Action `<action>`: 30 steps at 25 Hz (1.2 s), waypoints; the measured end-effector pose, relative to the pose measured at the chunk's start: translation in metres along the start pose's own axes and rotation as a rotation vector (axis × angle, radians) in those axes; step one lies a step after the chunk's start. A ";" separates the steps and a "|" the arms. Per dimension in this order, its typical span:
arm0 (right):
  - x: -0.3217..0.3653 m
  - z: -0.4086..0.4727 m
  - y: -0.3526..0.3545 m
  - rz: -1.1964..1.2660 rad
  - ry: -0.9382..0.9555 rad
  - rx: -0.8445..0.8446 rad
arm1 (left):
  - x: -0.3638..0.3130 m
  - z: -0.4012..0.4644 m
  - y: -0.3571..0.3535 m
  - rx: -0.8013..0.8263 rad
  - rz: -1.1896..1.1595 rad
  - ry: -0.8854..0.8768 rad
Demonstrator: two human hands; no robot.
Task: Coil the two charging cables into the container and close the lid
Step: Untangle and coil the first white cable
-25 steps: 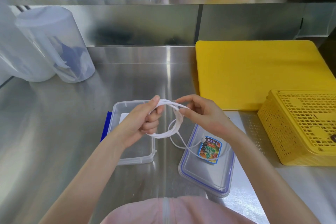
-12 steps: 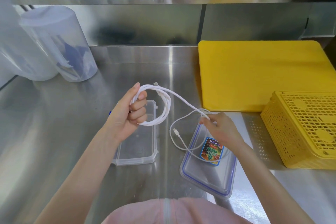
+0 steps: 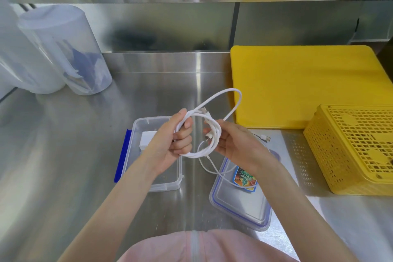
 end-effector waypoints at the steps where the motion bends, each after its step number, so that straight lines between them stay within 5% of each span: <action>1: -0.003 0.000 -0.009 0.007 -0.028 0.047 | 0.000 0.001 0.003 -0.017 0.070 -0.020; 5: -0.005 -0.006 -0.033 -0.003 -0.026 0.174 | -0.008 0.004 0.013 -0.086 0.175 -0.119; 11: 0.006 -0.005 -0.017 -0.306 0.157 -0.048 | -0.016 0.001 0.012 -0.075 0.173 -0.168; 17: -0.006 -0.001 -0.019 -0.576 0.114 -0.014 | -0.025 -0.002 0.015 -0.079 0.187 -0.214; 24: -0.015 -0.006 -0.005 -0.596 0.065 -0.009 | -0.045 -0.002 0.034 -0.125 0.103 -0.294; 30: -0.011 -0.016 0.044 -0.446 0.079 -0.215 | -0.061 -0.004 0.047 -0.162 0.030 -0.348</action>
Point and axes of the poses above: each hand's wrist, its own z-axis towards the middle knuckle, its own y-axis out of the back of the hand, x = y × z, the point moved 10 cm from there along z, towards the middle knuckle, and after that the axes turned 12 degrees about -z, right-handed, at the moved point
